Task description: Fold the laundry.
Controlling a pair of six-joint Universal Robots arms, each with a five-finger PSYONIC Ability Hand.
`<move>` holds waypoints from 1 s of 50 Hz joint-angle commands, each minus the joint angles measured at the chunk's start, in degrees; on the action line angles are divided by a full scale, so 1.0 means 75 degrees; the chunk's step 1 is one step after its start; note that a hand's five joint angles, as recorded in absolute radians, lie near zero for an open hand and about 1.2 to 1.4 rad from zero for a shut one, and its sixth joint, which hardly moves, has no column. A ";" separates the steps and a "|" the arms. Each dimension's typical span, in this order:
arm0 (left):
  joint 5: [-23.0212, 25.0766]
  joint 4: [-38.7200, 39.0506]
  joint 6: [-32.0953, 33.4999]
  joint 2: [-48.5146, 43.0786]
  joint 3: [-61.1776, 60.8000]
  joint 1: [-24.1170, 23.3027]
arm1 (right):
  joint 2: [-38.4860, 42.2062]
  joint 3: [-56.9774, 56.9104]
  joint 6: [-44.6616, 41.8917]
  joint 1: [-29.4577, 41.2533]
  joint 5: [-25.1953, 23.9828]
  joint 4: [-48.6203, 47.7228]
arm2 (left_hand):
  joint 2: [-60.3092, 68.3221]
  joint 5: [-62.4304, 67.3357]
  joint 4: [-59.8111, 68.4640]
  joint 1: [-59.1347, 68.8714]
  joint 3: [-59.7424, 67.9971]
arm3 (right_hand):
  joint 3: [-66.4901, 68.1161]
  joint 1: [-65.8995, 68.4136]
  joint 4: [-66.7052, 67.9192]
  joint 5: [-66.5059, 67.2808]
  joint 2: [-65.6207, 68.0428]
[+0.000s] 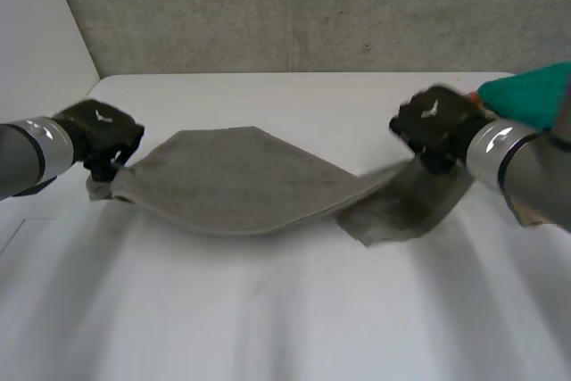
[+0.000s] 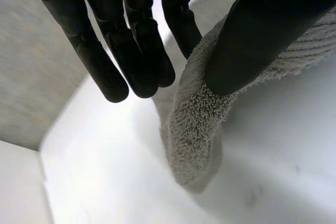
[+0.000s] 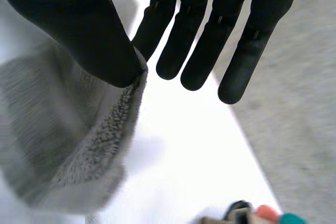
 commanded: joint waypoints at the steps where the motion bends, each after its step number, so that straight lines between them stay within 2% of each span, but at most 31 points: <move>1: -0.0387 -0.0228 0.0315 -0.1761 0.2150 -0.0225 | 0.1372 -0.1220 -0.0101 0.0481 0.0717 -0.0195 | 0.1531 0.1824 0.1511 0.1785 0.1576 | 0.1575 0.1944 0.1511 0.1590 0.1669; 5: -0.0622 -0.0041 0.0093 -0.2336 0.4211 -0.0377 | 0.2158 -0.2896 0.0449 0.0739 0.1396 -0.1015 | 0.1531 0.1824 0.1511 0.1785 0.1576 | 0.1575 0.1944 0.1511 0.1590 0.1669; 7: -0.0518 0.0591 -0.0141 -0.2489 0.5513 -0.0366 | 0.2486 -0.3985 0.0859 0.0810 0.1853 -0.2032 | 0.1531 0.1824 0.1511 0.1785 0.1576 | 0.1575 0.1944 0.1511 0.1590 0.1669; 9: -0.0389 0.1280 -0.0526 -0.2524 0.6135 -0.0331 | 0.2639 -0.4572 0.1071 0.0821 0.2134 -0.2863 | 0.1531 0.1824 0.1511 0.1785 0.1576 | 0.1575 0.1944 0.1511 0.1590 0.1669; 10: -0.0261 0.1911 -0.0935 -0.2466 0.6498 -0.0273 | 0.2709 -0.4911 0.1176 0.0845 0.2472 -0.3854 | 0.1531 0.1824 0.1511 0.1785 0.1576 | 0.1575 0.1944 0.1511 0.1590 0.1669; 11: -0.0224 0.2300 -0.1182 -0.2396 0.6582 -0.0226 | 0.2698 -0.4961 0.1235 0.0845 0.2557 -0.4212 | 0.1531 0.1824 0.1511 0.1785 0.1576 | 0.1575 0.1944 0.1511 0.1590 0.1669; 12: -0.0189 0.2675 -0.1440 -0.2337 0.6595 -0.0167 | 0.2675 -0.4938 0.1259 0.0857 0.2651 -0.4622 | 0.1531 0.1824 0.1511 0.1785 0.1576 | 0.1575 0.1944 0.1511 0.1590 0.1669; 13: -0.0166 0.3421 -0.2104 -0.2151 0.6479 -0.0109 | 0.2524 -0.4764 0.1294 0.0868 0.2767 -0.5391 | 0.1531 0.1824 0.1511 0.1785 0.1576 | 0.1575 0.1944 0.1511 0.1590 0.1669; 16: -0.0177 0.4188 -0.2987 -0.1904 0.6011 -0.0038 | 0.2160 -0.4155 0.1388 0.0950 0.2699 -0.6194 | 0.1531 0.1824 0.1511 0.1785 0.1576 | 0.1575 0.1944 0.1511 0.1590 0.1669; 17: -0.0166 0.4550 -0.3558 -0.1717 0.5522 -0.0015 | 0.1834 -0.3526 0.1481 0.1032 0.2536 -0.6416 | 0.1531 0.1824 0.1511 0.1785 0.1576 | 0.1575 0.1944 0.1511 0.1590 0.1669; 22: -0.0025 0.5233 -0.4384 -0.1353 0.3890 0.0079 | 0.0883 -0.1390 0.1809 0.1091 0.1762 -0.6840 | 0.1531 0.1824 0.1511 0.1785 0.1576 | 0.1575 0.1944 0.1511 0.1590 0.1669; 25: 0.0197 0.5514 -0.4128 -0.1282 0.2744 0.0371 | 0.0566 -0.0033 0.1892 0.0986 0.1410 -0.7074 | 0.1531 0.1824 0.1511 0.1785 0.1576 | 0.1575 0.1944 0.1511 0.1590 0.1669; 27: 0.0279 0.5468 -0.3963 -0.1293 0.2331 0.0477 | 0.0483 0.0450 0.1880 0.0904 0.1398 -0.7087 | 0.1531 0.1824 0.1511 0.1785 0.1576 | 0.1575 0.1944 0.1511 0.1590 0.1669; 33: 0.0946 0.4965 -0.2711 -0.1515 0.0411 0.0794 | 0.0634 0.2196 0.1869 0.0669 0.1094 -0.6584 | 0.1531 0.1824 0.1511 0.1785 0.1576 | 0.1575 0.1944 0.1511 0.1590 0.1669; 38: 0.1579 0.4649 -0.1494 -0.2089 -0.0435 0.0876 | 0.1243 0.2831 0.1588 0.0716 0.0718 -0.6372 | 0.1531 0.1824 0.1511 0.1785 0.1576 | 0.1575 0.1944 0.1511 0.1590 0.1669; 44: 0.1476 0.3911 -0.0027 -0.2454 -0.0425 0.0946 | 0.1491 0.2879 0.1166 0.0810 0.0788 -0.6115 | 0.1511 0.1804 0.1491 0.1765 0.1556 | 0.1575 0.1944 0.1511 0.1590 0.1669; 46: 0.1312 0.3571 0.0349 -0.2395 -0.0331 0.1005 | 0.1468 0.2844 0.1118 0.0833 0.0812 -0.5950 | 0.0417 0.0710 0.0397 0.0671 0.0462 | 0.1575 0.1944 0.1511 0.1590 0.1669; 49: 0.1229 0.3219 0.0467 -0.2197 -0.0284 0.1029 | 0.1351 0.2785 0.1188 0.0857 0.0835 -0.5775 | -0.2245 -0.1952 -0.2265 -0.1991 -0.2200 | 0.1575 0.1944 0.1511 0.1590 0.1669; 50: 0.1217 0.3148 0.0444 -0.2115 -0.0296 0.1017 | 0.1304 0.2785 0.1224 0.0857 0.0835 -0.5739 | -0.2590 -0.2297 -0.2610 -0.2336 -0.2545 | 0.1575 0.1944 0.1511 0.1590 0.1669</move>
